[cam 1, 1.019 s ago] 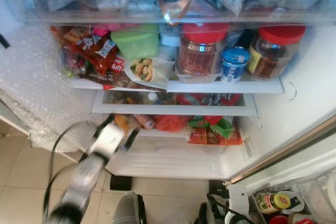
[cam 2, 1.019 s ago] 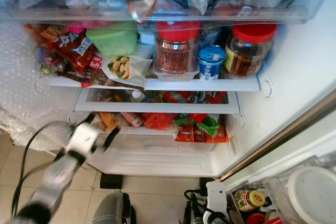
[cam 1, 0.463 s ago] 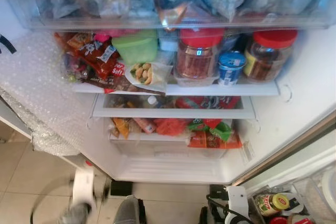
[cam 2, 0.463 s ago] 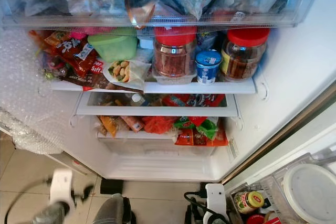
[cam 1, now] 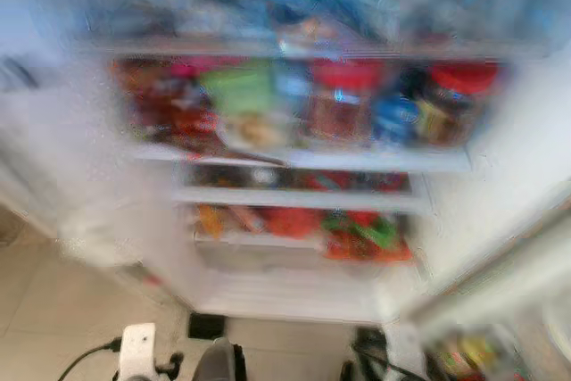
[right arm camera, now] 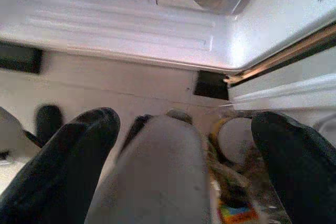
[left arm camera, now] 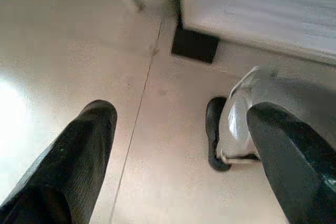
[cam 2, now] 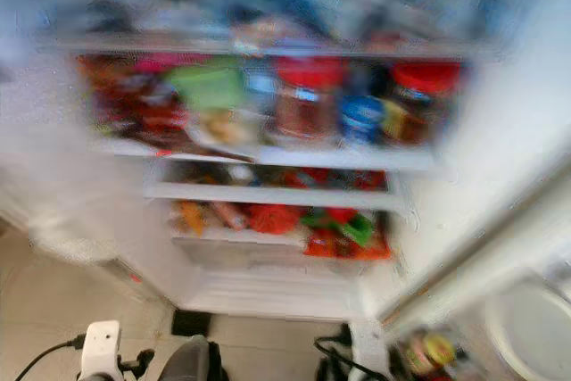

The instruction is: Restocking fridge

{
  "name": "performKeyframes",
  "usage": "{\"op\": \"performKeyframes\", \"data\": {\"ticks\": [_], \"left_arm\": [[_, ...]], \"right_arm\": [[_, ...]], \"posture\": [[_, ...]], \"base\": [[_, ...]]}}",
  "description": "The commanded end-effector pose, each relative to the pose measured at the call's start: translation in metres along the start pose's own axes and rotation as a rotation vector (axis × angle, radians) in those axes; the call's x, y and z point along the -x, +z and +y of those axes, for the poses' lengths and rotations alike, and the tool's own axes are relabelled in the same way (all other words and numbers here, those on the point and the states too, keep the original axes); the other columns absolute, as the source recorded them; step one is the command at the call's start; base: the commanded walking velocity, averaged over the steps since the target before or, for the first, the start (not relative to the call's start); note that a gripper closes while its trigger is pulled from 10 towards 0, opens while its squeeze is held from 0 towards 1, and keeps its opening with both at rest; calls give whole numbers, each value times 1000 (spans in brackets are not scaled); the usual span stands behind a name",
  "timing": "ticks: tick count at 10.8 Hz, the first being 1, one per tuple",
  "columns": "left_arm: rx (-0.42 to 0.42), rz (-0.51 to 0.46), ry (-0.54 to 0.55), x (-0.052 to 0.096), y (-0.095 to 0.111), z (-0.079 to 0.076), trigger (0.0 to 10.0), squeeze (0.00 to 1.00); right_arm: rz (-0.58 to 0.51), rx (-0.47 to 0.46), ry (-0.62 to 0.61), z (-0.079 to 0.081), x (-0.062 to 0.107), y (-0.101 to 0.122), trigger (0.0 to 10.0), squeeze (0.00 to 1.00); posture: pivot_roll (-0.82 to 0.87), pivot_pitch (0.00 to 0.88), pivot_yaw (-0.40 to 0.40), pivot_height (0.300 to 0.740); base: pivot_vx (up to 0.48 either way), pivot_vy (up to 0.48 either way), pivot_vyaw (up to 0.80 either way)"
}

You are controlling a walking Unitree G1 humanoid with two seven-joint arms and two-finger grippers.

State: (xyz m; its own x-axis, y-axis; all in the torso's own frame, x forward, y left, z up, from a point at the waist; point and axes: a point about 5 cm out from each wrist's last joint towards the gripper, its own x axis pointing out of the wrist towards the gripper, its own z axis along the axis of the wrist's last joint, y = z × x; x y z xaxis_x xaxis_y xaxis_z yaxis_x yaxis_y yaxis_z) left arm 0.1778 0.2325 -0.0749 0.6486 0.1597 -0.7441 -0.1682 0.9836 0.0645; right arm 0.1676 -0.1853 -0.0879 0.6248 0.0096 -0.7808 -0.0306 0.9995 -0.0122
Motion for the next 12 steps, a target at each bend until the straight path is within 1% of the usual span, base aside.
{"op": "performKeyframes", "data": {"ticks": [1,2,3,4,7,8,9,10,12], "left_arm": [[7,81,40,8,-23,16,10000,0],[-6,101,45,10,-29,21,10000,0],[-3,108,48,11,-31,21,10000,0],[-3,117,45,11,-34,17,10000,0],[-12,129,14,11,-38,-2,10000,0],[-11,128,12,10,-39,-5,10000,0],[-13,122,4,10,-39,-15,10000,0],[-11,113,4,8,-35,-19,10000,0],[4,92,4,4,-24,-33,10000,0]], "right_arm": [[64,-21,17,7,4,-17,10000,0],[62,-45,28,9,4,-18,10000,0],[62,-57,26,10,4,-19,10000,0],[69,-49,30,11,4,-19,10000,0],[78,-56,41,12,4,-20,10000,0],[79,-56,42,12,4,-20,10000,0],[79,-59,40,11,4,-20,10000,0],[77,-59,38,11,4,-20,10000,0],[73,-65,37,10,3,-18,10000,0]], "posture": [[-26,100,22,656],[-23,92,26,656],[-22,81,32,656],[-21,75,34,656],[-24,54,38,656],[-25,51,38,656],[-26,51,38,656],[-27,59,33,656],[-29,77,24,656]], "base": [[0,480,800],[0,480,0],[0,480,0],[0,480,0],[0,480,0],[0,480,0],[0,480,0],[0,480,0],[0,480,0]]}}
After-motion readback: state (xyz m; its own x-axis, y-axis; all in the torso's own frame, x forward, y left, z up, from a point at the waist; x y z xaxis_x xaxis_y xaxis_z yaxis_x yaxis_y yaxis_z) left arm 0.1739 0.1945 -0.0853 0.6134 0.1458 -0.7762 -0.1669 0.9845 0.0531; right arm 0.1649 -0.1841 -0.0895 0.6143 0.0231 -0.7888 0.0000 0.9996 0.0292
